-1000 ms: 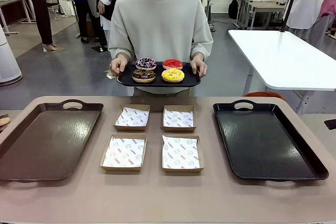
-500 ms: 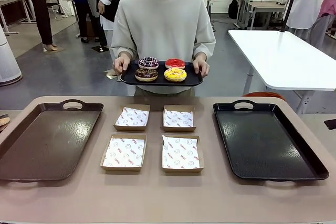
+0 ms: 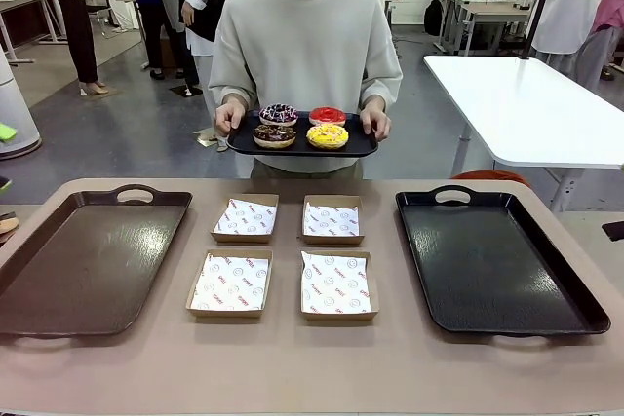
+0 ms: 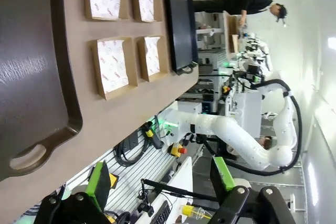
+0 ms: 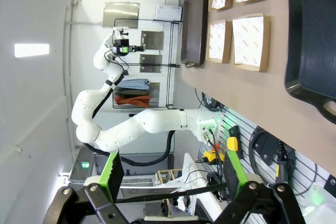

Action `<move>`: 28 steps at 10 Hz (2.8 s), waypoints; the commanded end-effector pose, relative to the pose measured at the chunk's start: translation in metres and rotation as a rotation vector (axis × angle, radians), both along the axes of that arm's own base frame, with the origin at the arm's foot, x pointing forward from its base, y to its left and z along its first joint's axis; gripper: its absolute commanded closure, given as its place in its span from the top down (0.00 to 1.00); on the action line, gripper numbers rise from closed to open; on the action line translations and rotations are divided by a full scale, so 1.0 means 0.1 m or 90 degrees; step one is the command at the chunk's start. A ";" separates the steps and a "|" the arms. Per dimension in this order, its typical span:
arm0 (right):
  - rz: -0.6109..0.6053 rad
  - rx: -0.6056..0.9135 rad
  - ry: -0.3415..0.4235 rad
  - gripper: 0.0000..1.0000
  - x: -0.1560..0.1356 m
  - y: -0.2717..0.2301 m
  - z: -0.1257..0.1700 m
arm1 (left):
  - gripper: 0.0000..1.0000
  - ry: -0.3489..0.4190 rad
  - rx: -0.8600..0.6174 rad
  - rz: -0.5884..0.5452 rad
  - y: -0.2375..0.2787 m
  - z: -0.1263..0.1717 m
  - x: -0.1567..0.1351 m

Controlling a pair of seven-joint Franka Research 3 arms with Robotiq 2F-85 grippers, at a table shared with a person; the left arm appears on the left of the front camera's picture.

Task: Individually package the donuts and arrange them on the tray.
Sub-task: Pick up one Paper togo box.

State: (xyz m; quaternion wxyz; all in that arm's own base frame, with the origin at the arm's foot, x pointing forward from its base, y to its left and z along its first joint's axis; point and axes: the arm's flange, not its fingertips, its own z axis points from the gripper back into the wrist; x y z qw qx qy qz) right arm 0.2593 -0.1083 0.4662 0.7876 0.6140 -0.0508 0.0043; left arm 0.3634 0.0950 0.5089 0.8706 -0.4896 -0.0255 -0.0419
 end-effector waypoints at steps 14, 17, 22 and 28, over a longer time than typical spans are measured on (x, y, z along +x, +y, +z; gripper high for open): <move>0.004 0.010 -0.003 1.00 -0.01 0.00 0.00 | 1.00 0.062 0.599 -0.001 -2.82 -1.10 0.78; 0.004 0.010 -0.003 1.00 -0.01 0.00 0.00 | 1.00 0.042 0.609 0.038 -3.03 -1.45 0.83; 0.004 0.010 -0.003 1.00 -0.01 0.00 0.00 | 1.00 0.042 0.603 0.014 -3.23 -1.60 0.64; 0.004 0.010 -0.003 1.00 -0.01 0.00 0.00 | 1.00 0.049 0.610 -0.001 -3.20 -1.66 0.72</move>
